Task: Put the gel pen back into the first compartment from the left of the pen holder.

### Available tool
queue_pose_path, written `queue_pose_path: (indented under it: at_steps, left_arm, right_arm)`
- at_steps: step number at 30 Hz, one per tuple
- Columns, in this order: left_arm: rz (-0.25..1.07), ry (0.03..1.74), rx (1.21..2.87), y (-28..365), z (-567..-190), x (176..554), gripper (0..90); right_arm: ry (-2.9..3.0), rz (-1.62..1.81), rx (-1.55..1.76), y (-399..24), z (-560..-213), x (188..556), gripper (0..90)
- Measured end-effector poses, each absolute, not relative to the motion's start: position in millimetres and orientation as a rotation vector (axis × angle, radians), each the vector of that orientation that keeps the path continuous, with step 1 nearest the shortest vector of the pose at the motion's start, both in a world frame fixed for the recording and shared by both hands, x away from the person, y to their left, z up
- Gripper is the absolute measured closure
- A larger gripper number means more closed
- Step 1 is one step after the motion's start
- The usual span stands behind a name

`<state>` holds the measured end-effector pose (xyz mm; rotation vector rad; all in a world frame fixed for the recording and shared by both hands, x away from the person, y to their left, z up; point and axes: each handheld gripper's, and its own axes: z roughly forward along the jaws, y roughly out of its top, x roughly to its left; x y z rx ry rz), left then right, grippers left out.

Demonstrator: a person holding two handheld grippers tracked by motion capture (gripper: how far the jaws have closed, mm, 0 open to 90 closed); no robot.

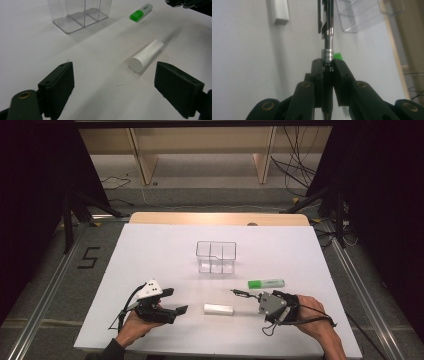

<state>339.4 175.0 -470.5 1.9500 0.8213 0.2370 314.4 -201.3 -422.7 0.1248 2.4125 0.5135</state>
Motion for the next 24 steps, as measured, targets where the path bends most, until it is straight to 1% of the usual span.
queue_pose_path:
  at_steps: [6, 15, 19, 24]
  left_arm:
    - [0.228, 0.819, 1.943, 173.5, -467.4, 339.3, 16.0]
    - [0.203, 0.795, 1.949, 166.7, -458.2, 339.3, 16.2]
    - [0.199, 0.781, 1.962, 160.0, -453.4, 339.2, 16.4]
    - [0.182, 0.721, 2.011, 145.0, -442.5, 340.4, 17.0]
  right_arm:
    - [2.23, 0.444, -0.046, -190.5, -436.2, 295.3, 79.9]
    - [2.073, 0.408, -0.164, -180.3, -452.0, 280.7, 79.9]
    - [2.027, 0.393, -0.205, -176.0, -455.4, 275.9, 79.9]
    - [1.961, 0.382, -0.291, -168.7, -457.7, 269.0, 79.9]
